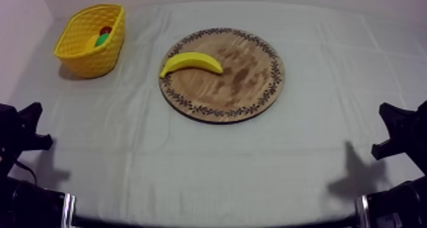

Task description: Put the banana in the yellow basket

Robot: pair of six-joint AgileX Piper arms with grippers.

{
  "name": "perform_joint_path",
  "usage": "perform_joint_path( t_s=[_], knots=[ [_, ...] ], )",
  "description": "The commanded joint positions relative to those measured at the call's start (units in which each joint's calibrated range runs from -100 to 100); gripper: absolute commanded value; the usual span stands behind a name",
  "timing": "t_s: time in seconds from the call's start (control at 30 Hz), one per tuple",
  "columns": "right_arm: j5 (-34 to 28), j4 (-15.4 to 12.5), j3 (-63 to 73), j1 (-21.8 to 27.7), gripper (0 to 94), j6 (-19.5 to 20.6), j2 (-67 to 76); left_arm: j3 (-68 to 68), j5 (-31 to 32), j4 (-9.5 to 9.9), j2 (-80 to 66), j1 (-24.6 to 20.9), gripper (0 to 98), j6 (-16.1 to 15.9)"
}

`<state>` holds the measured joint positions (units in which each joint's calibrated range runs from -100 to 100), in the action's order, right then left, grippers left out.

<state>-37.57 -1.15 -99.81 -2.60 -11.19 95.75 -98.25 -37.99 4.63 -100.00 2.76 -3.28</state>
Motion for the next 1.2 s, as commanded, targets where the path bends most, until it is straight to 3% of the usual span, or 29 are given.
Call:
perform_joint_path(
  t_s=[0.0,0.67,0.93,1.17],
  knots=[
    [-0.09,0.0,0.03,0.0,0.3,-0.02,0.0,-0.19,0.31,-1.77,0.0,0.1,0.1,5.94],
    [-0.09,0.0,0.03,0.0,0.3,-0.02,0.0,0.11,0.26,-1.55,0.08,0.06,0.1,5.94],
    [-0.09,0.0,0.03,0.0,0.3,-0.02,0.0,1.97,2.08,2.6,5.5,0.4,0.1,9.29],
    [-0.09,0.0,0.03,0.0,0.3,-0.02,0.0,11.41,2.36,3.56,14.0,0.88,0.1,10.92]
  ],
)
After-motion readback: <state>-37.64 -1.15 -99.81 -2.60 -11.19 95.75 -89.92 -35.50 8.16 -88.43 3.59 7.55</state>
